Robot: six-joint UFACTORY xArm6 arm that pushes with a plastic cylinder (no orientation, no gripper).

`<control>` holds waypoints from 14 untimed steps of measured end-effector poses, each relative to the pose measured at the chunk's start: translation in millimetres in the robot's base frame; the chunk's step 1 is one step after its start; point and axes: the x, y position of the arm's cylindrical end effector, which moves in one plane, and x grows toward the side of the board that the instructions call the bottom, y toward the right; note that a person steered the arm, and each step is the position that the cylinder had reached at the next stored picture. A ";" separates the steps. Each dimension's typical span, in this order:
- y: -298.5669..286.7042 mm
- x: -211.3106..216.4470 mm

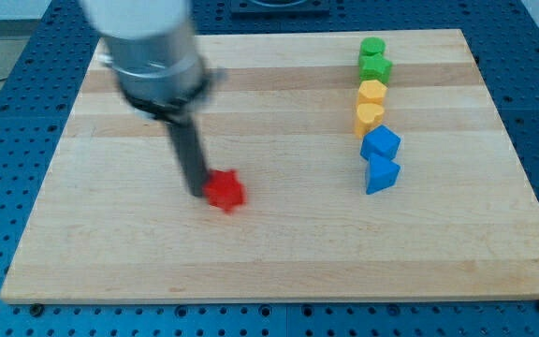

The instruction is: Push the red circle close to the red star

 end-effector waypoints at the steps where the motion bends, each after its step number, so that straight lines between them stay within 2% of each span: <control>1: 89.3 45.7; 2: 33.6 51.4; 3: 73.4 61.6; 4: 154.2 64.4; 5: 192.2 63.2; 6: 184.2 80.0; 7: 111.1 95.2; 9: -41.6 -126.2; 10: -130.5 -205.5; 11: -134.6 -216.7; 12: -114.4 -218.4; 14: -100.3 -271.8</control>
